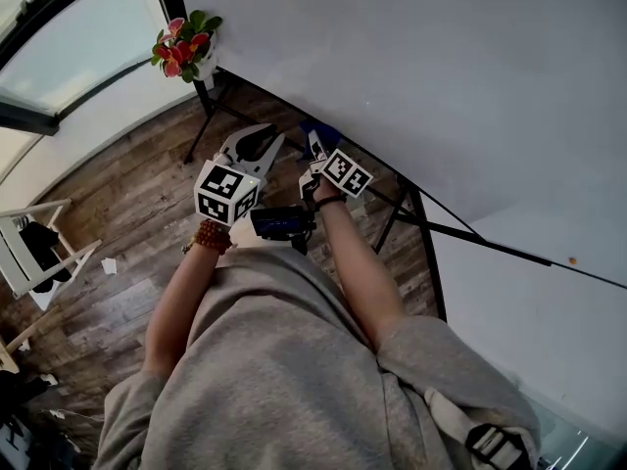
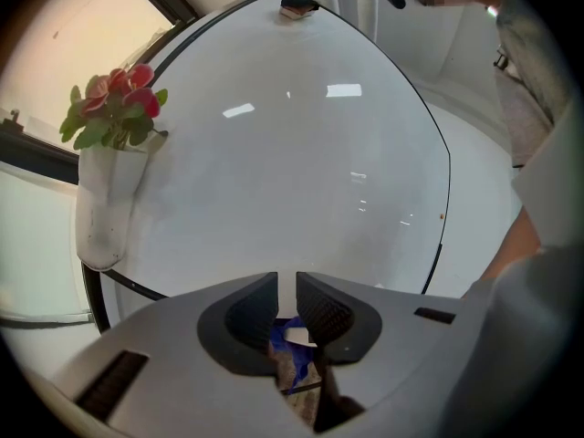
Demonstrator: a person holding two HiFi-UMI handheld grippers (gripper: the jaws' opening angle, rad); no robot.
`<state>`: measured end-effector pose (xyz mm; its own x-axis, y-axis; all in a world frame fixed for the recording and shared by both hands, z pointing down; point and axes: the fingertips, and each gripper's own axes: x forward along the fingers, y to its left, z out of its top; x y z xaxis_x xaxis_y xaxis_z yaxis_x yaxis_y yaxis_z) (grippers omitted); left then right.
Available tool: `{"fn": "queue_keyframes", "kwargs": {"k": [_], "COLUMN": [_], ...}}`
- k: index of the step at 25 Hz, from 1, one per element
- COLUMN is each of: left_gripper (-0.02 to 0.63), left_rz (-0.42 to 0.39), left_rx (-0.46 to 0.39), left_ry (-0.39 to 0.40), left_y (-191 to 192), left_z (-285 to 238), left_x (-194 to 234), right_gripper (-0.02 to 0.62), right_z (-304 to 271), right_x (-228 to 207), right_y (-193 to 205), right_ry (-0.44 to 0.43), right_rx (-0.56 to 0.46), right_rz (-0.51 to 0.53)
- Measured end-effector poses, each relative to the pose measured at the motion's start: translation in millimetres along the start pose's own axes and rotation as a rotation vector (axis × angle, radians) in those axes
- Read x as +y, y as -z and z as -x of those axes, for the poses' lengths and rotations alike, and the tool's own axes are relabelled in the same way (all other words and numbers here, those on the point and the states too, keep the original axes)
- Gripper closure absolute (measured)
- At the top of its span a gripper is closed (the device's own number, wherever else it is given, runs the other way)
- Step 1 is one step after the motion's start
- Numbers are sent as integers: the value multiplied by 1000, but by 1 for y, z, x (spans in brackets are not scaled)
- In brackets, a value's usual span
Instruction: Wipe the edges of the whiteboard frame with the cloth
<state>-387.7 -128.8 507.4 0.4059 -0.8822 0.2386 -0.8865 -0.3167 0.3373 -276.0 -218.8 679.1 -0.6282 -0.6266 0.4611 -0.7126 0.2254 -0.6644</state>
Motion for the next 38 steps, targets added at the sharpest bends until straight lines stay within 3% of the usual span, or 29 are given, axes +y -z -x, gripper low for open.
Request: {"fn": "queue_keyframes", "kwargs": {"k": [15,38], "left_gripper": [537,537], "left_rz": [46,94], "left_rx": [-14,-23], "left_ry": [-82,-115], "left_y": [1,0], "left_z": [6,10], "left_x": [33,63], "right_gripper": [451,451], "right_z": [-29,-62], "right_x": [20,67], "right_y": [11,25], "right_ry": [-37,-91], "right_rx": [36,104], "right_rz": [-36,-67]}}
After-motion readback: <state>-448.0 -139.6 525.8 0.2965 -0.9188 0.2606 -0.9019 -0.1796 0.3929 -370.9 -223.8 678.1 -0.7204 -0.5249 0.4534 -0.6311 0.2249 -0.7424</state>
